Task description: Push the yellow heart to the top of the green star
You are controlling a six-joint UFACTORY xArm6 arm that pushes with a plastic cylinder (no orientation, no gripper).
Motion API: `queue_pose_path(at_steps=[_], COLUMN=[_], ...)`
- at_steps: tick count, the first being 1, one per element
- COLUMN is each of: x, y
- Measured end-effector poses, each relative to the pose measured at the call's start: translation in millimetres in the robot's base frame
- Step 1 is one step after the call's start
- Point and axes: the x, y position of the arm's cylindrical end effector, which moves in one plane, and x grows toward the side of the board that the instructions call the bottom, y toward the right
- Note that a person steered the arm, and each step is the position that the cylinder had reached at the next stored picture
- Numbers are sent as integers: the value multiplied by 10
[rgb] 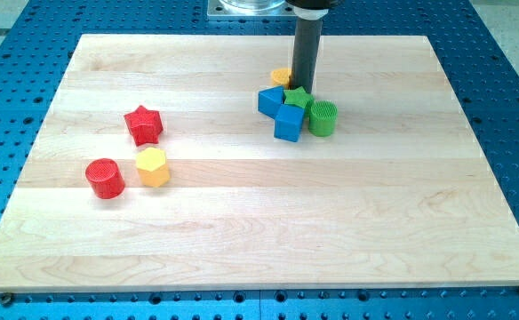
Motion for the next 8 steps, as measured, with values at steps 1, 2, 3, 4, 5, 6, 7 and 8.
queue_pose_path(at_steps=[1, 2, 3, 4, 5, 6, 7, 8], x=[-251, -307, -236, -231, -255, 54, 54, 46], y=[257, -458, -514, -752, -1534, -1529, -1197, -733])
